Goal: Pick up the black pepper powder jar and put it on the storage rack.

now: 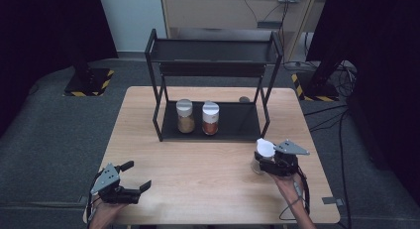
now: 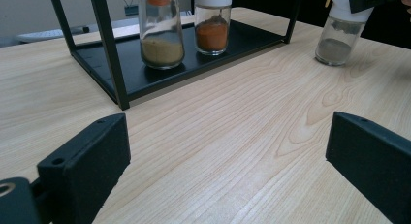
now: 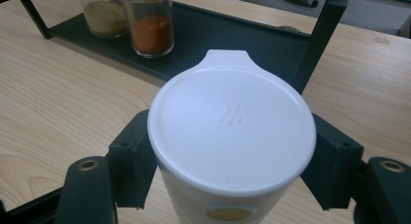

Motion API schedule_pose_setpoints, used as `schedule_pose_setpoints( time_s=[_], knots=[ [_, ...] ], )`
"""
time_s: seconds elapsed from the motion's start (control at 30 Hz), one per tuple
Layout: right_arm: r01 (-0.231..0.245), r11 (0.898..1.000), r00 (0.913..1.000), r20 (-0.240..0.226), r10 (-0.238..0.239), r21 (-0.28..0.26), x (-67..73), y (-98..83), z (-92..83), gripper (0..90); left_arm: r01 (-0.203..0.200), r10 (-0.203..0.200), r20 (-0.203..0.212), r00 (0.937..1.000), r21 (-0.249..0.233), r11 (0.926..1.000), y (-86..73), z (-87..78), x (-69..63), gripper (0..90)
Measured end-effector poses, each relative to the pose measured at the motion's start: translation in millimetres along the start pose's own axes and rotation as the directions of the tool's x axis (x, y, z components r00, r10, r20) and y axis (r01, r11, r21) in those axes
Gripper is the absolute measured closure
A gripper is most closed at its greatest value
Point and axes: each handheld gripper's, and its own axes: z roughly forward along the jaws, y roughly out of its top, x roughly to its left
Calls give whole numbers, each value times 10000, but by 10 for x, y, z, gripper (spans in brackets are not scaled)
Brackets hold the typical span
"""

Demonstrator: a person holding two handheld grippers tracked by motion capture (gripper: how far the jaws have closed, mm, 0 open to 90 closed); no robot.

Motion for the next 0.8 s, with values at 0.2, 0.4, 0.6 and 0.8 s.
schedule_pose_setpoints(
  time_s=[0.2, 0.4, 0.6, 0.8],
  knots=[
    [176, 9998, 9998, -49, -176, 51, 11, 32, 0, 309, 3, -3, -1, 10000, -9, 10000, -1, 0, 1, 12],
    [284, 9995, 9990, -350, -288, -119, -16, 122, -46, 309, 9, -9, -2, 10000, -11, 10000, -2, 0, 1, 12],
    [593, 9979, 9955, -727, -610, -253, -27, 266, -90, 309, 3, -3, 14, 10000, -4, 10000, -1, 1, 2, 12],
    [867, 9957, 9888, -1194, -899, -316, -47, 402, -80, 309, 5, -5, 23, 10000, -1, 10000, -1, 2, 4, 12]
  ],
)
